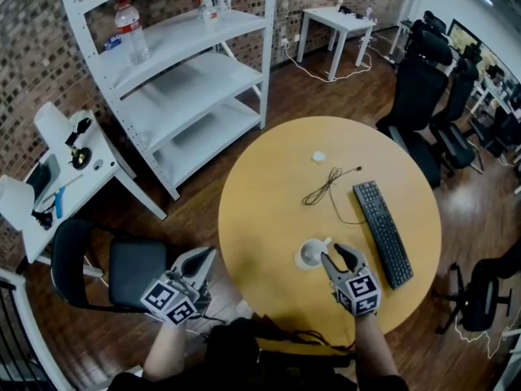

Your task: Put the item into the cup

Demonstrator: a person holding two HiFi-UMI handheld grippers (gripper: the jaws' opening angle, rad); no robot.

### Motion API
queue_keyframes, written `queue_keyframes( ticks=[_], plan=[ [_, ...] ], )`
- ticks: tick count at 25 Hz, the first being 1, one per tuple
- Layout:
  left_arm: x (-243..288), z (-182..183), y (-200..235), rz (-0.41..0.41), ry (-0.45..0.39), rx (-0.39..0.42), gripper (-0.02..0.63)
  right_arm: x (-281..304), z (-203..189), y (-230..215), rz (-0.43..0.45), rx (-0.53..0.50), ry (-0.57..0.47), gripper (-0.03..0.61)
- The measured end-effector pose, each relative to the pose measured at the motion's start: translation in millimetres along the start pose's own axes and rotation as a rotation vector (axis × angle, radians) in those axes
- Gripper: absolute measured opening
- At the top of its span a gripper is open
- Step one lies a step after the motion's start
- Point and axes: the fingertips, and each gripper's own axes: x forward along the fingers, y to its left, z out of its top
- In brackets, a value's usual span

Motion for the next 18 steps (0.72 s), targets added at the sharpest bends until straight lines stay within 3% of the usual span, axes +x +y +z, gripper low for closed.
queue_keyframes(
  ticks=[6,18],
  plan=[
    [33,0,-22,-0.093,0.027,0.029,0.000,-62,-2,-46,-0.119,0.164,-0.174,0.173],
    [110,-7,-88,-0.295,0.083,0.106,0.000,-202,-32,-85,-0.404,0.224,-0.303,0.172]
  ],
)
